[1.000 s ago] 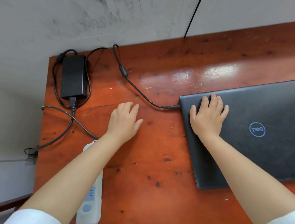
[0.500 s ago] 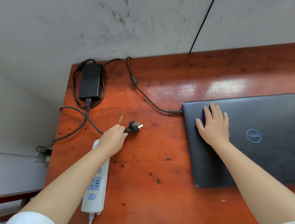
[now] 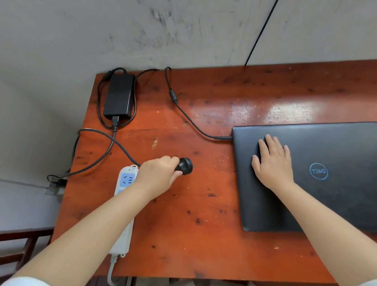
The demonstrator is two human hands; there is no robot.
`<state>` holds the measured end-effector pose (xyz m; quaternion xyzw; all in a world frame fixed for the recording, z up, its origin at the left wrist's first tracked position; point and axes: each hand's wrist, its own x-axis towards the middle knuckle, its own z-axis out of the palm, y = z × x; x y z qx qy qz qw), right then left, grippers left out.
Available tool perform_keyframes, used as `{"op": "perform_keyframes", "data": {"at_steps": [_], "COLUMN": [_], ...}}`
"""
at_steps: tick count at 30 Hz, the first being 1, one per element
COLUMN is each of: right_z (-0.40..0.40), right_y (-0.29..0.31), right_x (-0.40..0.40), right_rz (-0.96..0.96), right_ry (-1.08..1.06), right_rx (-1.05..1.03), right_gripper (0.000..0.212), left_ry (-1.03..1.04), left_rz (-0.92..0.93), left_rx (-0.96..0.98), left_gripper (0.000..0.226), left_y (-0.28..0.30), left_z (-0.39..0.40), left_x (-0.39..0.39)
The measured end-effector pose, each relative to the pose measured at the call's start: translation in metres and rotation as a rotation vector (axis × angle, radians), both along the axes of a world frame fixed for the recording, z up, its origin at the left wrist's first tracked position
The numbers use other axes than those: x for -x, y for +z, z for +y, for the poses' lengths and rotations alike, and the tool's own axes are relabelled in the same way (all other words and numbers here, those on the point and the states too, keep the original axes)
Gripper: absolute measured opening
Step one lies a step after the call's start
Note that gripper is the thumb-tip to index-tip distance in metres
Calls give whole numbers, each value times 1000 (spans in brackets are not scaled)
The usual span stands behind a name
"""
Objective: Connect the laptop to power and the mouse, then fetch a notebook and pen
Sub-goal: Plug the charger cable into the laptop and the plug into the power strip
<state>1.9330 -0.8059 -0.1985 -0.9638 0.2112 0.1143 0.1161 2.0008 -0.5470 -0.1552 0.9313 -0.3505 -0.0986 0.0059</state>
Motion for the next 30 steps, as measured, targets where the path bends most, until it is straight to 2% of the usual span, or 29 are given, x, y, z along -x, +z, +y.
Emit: {"op": "perform_keyframes", "data": {"at_steps": [2,4,5,7,10,12,14,19,24,28,30], "right_z": [12,29,47,75,120,154,185,232,240,241,242], "right_y": [4,6,8,10,9,6,1,-21,-32,-35,-36], "right_x": [-1,-2,-1,0,3,6,8,18,25,24,24], "right_rz": [-8,-68,-86,-87,-100,-105,-65,30,-15,-17,-21], "right_ry": [-26,-7,23,71,141,163,162,135,87,75,62], "right_rx": [8,-7,-24,-60,-126,-165,-185,-140,-71,-46,-42], "right_gripper": [58,65,59,46,54,58,50,52,89,82,86], "left_ry": [1,15,59,157,178,180,166,58,22,-1,-28], "left_rz": [-78,-118,-131,-27,47,71,84,83,131,126,106], "left_rx": [-45,-105,-174,-283,-359,-367,-350,-350,-280,-235,-241], "left_gripper": [35,24,22,35,39,39,40,40,34,33,33], "left_y": [5,17,22,26,35,33,30,22,15,14,15], "left_z": [19,33,48,67,92,114,130,155,164,161,158], "left_x": [0,2,4,0,-4,-11,-18,-27,-34,-41,-44]}}
